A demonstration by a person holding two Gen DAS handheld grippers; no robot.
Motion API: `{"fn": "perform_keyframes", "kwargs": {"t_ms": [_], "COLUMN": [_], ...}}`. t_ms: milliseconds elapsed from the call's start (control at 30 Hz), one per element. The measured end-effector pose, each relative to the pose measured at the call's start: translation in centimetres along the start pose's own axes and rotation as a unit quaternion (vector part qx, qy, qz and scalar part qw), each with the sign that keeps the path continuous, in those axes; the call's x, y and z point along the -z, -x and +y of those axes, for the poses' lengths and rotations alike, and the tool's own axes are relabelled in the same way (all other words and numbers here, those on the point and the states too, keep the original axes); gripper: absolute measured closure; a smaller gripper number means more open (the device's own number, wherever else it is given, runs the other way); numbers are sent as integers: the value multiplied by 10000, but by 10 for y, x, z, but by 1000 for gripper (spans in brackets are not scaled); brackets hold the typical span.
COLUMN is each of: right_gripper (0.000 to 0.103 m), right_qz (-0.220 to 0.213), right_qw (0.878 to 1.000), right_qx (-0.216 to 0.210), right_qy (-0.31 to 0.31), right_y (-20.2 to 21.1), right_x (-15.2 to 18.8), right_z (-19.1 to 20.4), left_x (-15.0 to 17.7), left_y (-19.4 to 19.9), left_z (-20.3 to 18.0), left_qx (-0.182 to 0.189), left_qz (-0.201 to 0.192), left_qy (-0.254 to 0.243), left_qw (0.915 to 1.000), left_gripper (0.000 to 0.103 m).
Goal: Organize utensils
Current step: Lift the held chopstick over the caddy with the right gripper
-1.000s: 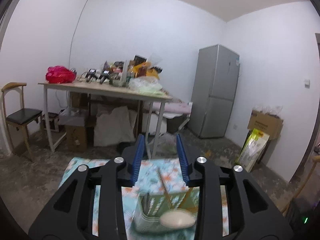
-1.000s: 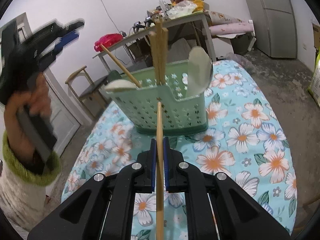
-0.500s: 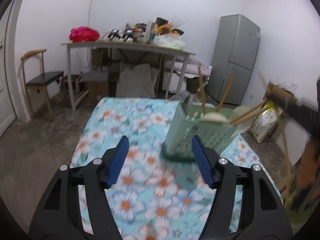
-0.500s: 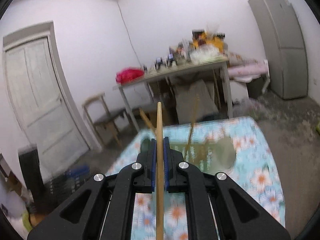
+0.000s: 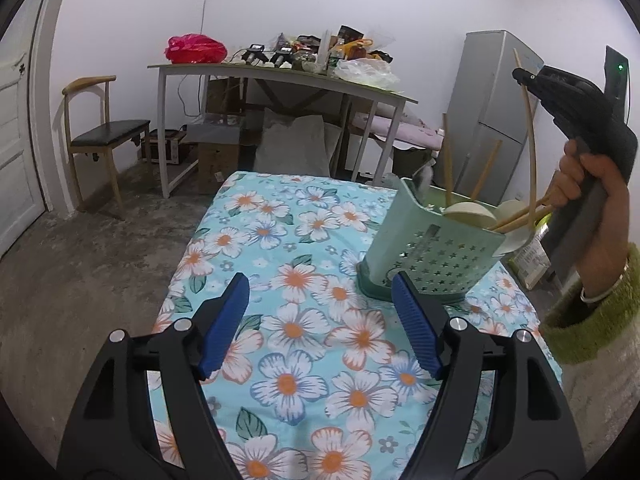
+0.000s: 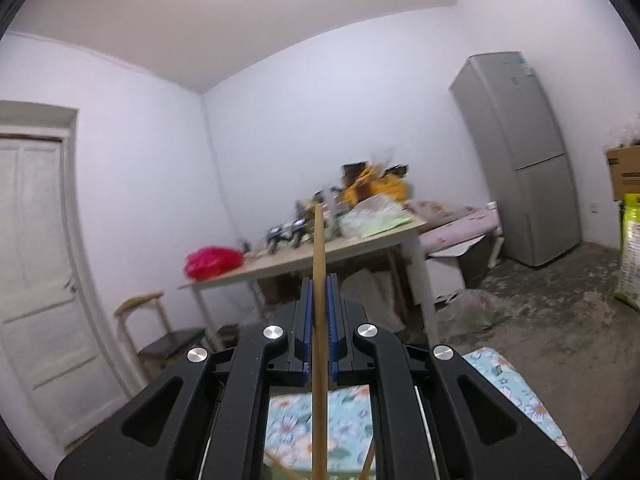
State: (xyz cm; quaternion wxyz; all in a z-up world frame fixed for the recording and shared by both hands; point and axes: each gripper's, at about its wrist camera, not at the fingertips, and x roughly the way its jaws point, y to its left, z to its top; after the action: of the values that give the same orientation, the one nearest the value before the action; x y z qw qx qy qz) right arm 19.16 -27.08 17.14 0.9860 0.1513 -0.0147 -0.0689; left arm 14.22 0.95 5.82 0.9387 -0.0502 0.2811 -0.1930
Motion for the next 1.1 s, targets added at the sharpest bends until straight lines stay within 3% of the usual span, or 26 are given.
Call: {"fn": "perform_keyframes", "kwargs": {"t_ms": [267,567,800,967,1100], "right_gripper": [96,96,95,94,76], "right_qz": [-397,-469,-339,-306,-389], "right_qw": [9967,9942,9953,9979,9974], "right_qx": [685,931,816,431,96], "right_qy": [188,280,402,371,591], "right_y": [-14,-28,-18,23,70], "right_x": [10,20,30,25,22], "right_z": [9,10,14,14,17], "left_x": [3,3,3,2,-1], "left_y": [-12,-14,-15,-12,-4], "left_z": [10,12,13,11,1], "left_qx": [-12,-12,-24,-17,28], "left_qz": [86,94,96,-22,-158], "left_qy": [131,145,176,188,90], "left_qw": [9999,9999,9998,9998,9998], "left_gripper": [33,33,33,27,21]}}
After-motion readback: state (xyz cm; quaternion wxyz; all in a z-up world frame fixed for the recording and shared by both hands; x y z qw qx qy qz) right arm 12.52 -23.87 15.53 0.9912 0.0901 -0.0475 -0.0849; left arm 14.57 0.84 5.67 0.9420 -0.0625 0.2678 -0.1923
